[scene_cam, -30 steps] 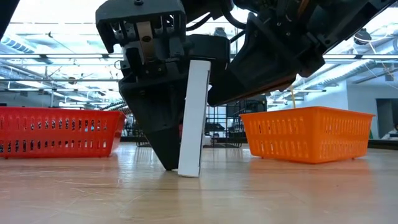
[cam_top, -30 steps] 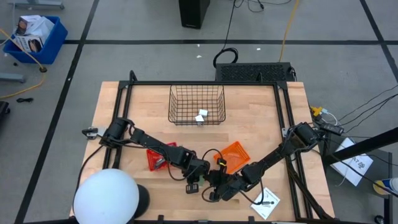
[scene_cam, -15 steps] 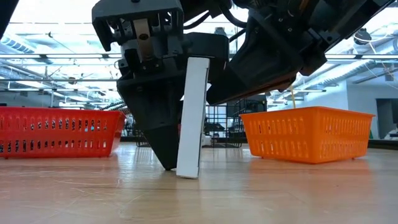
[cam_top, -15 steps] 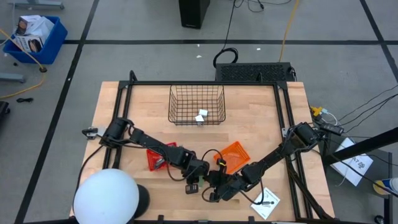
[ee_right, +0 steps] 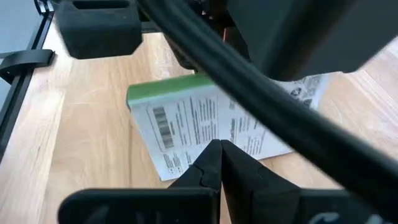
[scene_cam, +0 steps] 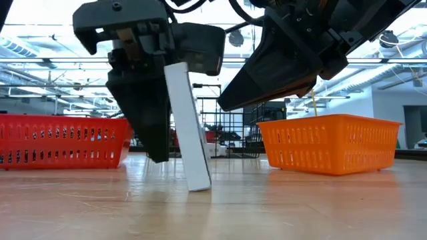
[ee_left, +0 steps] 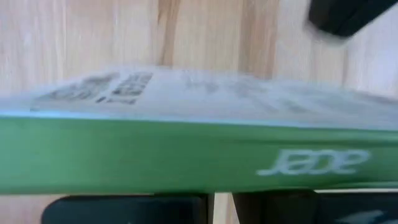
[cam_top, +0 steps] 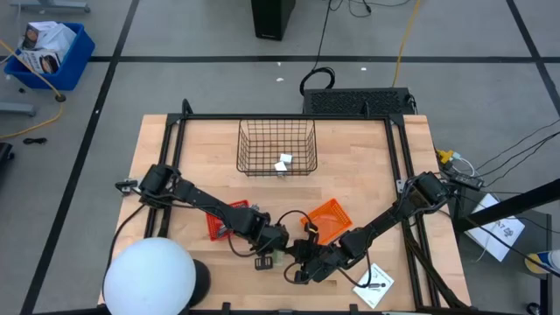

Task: Pick and place items into bin
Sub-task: Put the top card reader box into the orange basket

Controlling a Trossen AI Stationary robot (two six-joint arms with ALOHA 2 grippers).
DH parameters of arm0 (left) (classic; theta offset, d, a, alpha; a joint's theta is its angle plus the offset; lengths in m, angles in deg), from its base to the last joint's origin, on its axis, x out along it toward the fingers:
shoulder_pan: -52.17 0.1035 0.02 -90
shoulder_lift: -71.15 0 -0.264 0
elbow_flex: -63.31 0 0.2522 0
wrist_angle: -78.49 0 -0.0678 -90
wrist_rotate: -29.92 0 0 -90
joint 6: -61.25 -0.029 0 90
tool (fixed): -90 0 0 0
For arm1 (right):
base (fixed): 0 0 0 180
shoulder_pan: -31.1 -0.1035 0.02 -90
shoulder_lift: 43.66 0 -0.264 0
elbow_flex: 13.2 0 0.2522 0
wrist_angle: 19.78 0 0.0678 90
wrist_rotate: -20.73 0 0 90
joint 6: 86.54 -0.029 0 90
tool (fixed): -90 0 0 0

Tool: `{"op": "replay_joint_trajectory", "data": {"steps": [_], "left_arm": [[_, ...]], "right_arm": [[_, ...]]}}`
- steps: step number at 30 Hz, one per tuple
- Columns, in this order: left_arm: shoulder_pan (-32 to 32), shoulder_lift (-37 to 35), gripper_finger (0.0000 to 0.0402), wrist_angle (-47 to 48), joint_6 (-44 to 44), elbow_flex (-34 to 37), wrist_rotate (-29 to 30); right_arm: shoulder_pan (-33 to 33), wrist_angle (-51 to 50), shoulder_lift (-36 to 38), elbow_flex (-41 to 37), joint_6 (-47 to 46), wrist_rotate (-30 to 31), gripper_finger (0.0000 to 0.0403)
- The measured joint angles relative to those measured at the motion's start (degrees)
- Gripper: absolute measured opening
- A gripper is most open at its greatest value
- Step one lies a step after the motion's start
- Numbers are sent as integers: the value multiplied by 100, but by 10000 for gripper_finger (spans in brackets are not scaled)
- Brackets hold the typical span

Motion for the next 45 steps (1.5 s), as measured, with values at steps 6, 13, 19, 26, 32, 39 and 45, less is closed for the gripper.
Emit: {"op": "replay_joint_trajectory", "data": {"steps": [6,13,19,26,32,39,45], "left_arm": [[3,-7,47,-131,5,0,5],[4,-9,47,-85,32,-2,5],[4,-11,47,-91,43,-4,79],[4,-15,47,-198,28,-9,97],[4,-15,47,-199,26,-11,97],[4,-17,47,-328,0,-11,97],[4,-17,47,-355,4,-11,98]], "right_arm": [[0,4,0,0,-4,1,0],[0,-2,0,0,-2,0,0],[0,-2,0,1,-4,-1,0],[0,-4,0,1,-4,-1,0],[0,-4,0,-1,-6,1,0],[0,4,0,-1,-7,-1,0],[0,13,0,-1,-7,-1,0]]}}
